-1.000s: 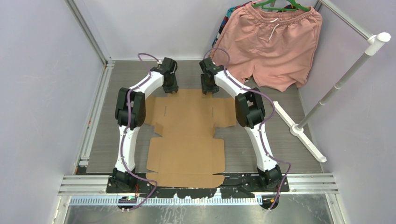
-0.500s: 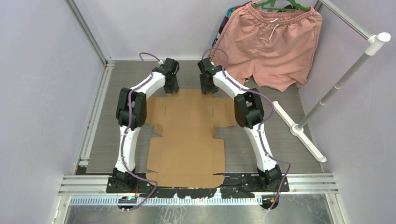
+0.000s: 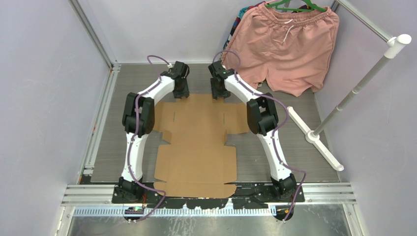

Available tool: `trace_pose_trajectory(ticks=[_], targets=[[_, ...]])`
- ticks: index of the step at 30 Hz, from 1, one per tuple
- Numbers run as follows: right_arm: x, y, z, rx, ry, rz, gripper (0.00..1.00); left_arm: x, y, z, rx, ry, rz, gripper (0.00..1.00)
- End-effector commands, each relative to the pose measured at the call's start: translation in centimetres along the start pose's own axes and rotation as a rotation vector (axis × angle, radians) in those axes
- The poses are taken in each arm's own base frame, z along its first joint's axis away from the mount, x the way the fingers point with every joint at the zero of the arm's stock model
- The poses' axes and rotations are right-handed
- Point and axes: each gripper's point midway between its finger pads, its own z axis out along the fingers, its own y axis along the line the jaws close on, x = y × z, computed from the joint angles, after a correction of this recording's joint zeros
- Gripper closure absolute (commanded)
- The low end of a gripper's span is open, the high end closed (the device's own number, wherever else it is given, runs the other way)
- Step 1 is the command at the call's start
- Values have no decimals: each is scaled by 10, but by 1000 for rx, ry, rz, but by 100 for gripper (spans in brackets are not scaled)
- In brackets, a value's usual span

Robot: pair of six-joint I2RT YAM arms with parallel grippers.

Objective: Fold the paper box

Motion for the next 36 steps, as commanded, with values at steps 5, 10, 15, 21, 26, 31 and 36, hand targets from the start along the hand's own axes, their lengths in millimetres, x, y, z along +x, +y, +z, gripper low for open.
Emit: trace_pose_trajectory(ticks=[5,10,15,21,26,31,36], targets=[[-15,4,-26,-55,-19,5,45,-8,20,-35,-22,11,17,62],[-42,0,-60,-112,-89,29,40,-39,28,-72,-9,-62,4,57],[-63,-8,-103,-161,-159,57,26,-63,36,-117,4,-142,-3,52],[-57,-28,-136,-176,-169,77,18,-66,56,-158,-20,-183,2,39],[-27,-43,-142,-168,-131,80,16,-52,79,-181,-38,-199,2,3],[-2,-50,-143,-162,-104,99,16,-31,100,-185,-43,-174,-36,0],[15,-58,-138,-137,-82,102,16,-18,116,-168,-53,-124,-89,0]])
